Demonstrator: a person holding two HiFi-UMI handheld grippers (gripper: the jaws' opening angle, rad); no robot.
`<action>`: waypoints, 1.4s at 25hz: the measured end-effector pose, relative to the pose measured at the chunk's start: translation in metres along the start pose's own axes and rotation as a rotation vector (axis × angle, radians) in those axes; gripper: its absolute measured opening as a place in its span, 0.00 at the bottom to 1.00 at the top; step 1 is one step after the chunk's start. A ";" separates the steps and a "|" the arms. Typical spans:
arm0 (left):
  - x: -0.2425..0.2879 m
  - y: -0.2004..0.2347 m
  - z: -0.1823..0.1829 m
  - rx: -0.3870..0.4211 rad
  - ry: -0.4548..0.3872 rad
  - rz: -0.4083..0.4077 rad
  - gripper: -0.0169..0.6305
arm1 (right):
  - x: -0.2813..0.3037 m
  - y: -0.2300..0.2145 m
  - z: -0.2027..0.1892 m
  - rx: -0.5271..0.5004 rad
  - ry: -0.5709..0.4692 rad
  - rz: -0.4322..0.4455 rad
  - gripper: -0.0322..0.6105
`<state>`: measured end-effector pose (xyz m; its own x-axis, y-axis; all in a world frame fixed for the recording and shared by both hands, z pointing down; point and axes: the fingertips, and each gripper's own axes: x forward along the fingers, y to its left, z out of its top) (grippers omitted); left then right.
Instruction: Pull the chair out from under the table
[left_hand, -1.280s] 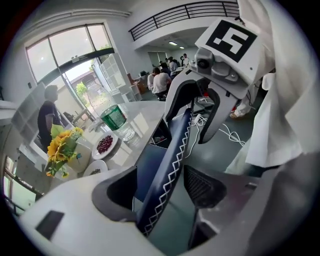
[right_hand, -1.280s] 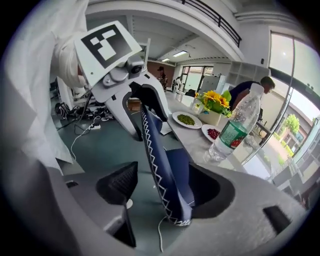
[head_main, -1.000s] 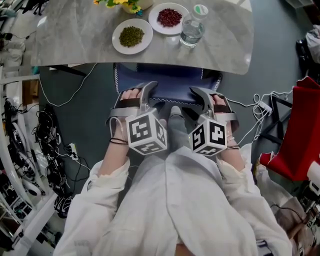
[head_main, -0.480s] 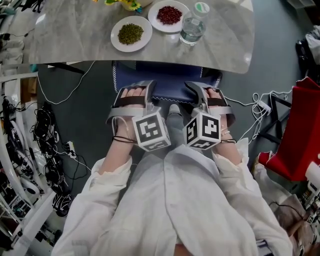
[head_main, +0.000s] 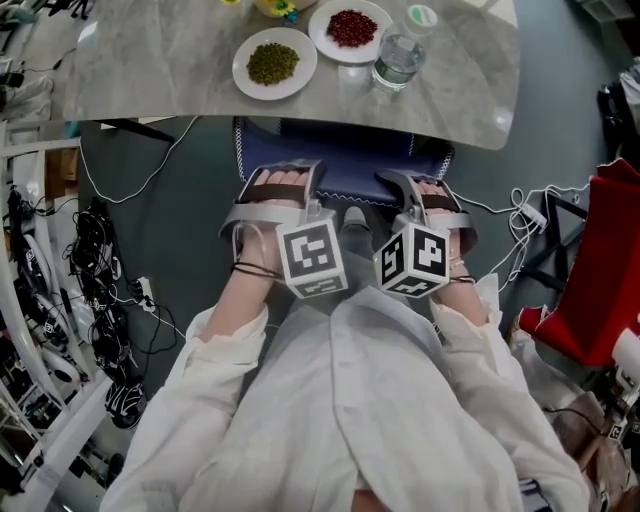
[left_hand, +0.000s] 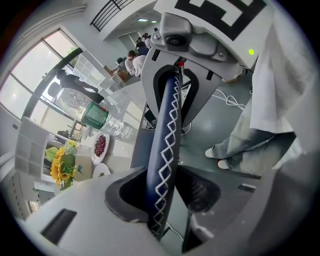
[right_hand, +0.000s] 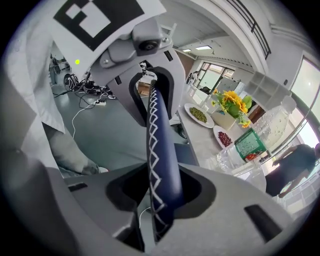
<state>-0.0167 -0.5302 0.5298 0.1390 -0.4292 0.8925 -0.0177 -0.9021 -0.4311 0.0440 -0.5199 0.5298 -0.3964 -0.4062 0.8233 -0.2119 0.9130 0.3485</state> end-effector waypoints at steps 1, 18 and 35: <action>0.000 0.000 0.000 0.002 0.001 -0.002 0.29 | 0.000 0.000 0.000 -0.002 -0.002 -0.004 0.24; -0.011 -0.026 0.001 0.006 -0.005 -0.141 0.25 | -0.006 0.019 0.000 -0.029 -0.018 0.029 0.22; -0.066 -0.123 -0.013 -0.005 -0.039 -0.203 0.24 | -0.046 0.122 0.015 0.024 0.004 0.060 0.22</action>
<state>-0.0362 -0.3917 0.5257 0.1781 -0.2364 0.9552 0.0097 -0.9702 -0.2419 0.0229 -0.3902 0.5280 -0.4055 -0.3509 0.8441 -0.2098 0.9345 0.2877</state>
